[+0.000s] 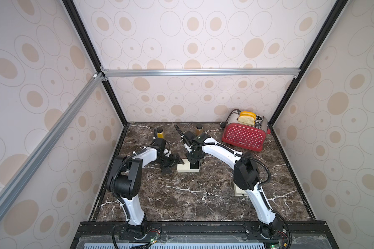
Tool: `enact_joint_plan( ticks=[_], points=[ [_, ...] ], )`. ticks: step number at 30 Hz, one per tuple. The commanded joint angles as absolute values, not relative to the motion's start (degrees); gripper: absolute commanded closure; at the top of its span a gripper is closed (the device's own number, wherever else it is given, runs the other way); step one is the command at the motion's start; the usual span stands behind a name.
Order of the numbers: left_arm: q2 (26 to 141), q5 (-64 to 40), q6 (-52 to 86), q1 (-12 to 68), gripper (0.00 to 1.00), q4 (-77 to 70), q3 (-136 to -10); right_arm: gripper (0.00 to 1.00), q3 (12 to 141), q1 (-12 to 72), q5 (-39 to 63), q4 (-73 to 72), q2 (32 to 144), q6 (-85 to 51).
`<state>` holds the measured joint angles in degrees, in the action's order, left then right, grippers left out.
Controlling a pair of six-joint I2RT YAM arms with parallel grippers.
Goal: Place the earrings into the drawer-style jewelry box
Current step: Insert the earring into the inner lining.
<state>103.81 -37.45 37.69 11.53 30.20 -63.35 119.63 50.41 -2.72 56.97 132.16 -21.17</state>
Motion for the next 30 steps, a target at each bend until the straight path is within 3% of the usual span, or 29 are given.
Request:
enact_joint_plan(
  ticks=[1,16,30],
  points=[
    [104.3,-37.9,37.6,12.1,0.01,30.2,-65.3,0.63,116.5,50.6,-0.9,54.4,129.8,-23.6],
    [106.1,-37.8,37.3,12.5,0.01,30.8,-66.3,0.83,110.9,48.6,1.6,49.9,128.3,-23.9],
    [106.2,-37.8,37.3,12.7,0.01,30.8,-65.8,0.92,111.7,48.6,2.0,49.5,129.4,-23.9]
  ],
)
